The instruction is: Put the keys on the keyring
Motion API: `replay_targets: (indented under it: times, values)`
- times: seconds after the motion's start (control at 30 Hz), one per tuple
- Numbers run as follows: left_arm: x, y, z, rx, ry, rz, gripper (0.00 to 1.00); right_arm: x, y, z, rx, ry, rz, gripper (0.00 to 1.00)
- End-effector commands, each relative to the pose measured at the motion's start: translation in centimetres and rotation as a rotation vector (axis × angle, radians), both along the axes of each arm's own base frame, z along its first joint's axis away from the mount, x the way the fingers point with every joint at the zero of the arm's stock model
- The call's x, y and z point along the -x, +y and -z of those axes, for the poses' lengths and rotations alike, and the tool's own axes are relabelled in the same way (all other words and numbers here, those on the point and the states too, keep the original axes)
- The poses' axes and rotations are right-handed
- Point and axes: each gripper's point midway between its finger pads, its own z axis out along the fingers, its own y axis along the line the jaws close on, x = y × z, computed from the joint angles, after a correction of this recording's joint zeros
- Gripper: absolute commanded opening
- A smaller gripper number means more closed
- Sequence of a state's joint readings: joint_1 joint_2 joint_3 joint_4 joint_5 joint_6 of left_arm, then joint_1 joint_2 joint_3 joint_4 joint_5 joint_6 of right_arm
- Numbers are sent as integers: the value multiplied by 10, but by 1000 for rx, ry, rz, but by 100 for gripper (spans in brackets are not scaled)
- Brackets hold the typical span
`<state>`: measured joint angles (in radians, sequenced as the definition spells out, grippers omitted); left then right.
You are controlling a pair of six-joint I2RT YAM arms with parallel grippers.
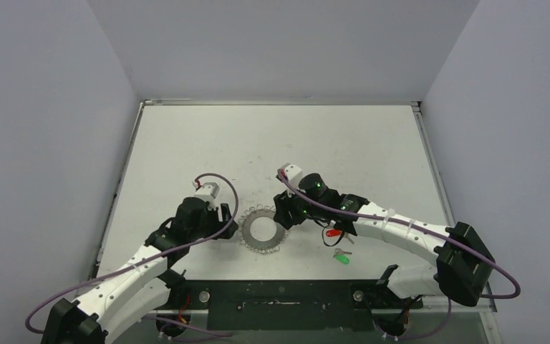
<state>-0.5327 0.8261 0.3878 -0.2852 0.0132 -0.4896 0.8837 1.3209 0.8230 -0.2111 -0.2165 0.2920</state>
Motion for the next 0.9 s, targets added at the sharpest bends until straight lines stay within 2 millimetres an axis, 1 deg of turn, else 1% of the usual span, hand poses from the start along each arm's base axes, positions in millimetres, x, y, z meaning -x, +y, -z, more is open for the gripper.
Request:
replay_targets:
  times: [0.0,0.1,0.2,0.27,0.4,0.47,0.5,0.53,0.7,0.8,0.83,0.87]
  values:
    - [-3,-22,-27,161,-166,93,63,-17,11,-33,-76,-227,-94,53]
    - [0,-25,-37,209,-252,120,63,-11,13,-35,-91,-256,-162,53]
    - [2,-24,-48,234,-331,139,63,-4,14,-30,-90,-252,-207,53]
    - [4,-24,-53,246,-368,148,63,-6,11,-24,-80,-222,-167,53]
    - [6,-23,-57,266,-394,149,63,-7,13,-13,-98,-127,-98,53]
    - [6,-24,-60,269,-394,156,63,-10,12,-9,-111,-92,-51,53]
    - [6,-25,-62,270,-389,155,63,-11,9,-3,-113,-61,-14,53]
    - [6,-25,-62,267,-381,154,62,-17,10,-2,-142,-34,29,53]
    - [4,-27,-59,251,-320,150,62,-39,-15,31,-149,133,218,52]
    - [2,-29,-54,242,-282,146,62,-43,-24,46,-123,159,258,48]
    - [2,-30,-52,239,-270,145,62,-44,-24,47,-117,162,257,46]
    - [1,-30,-50,238,-258,141,62,-45,-23,48,-114,163,251,41]
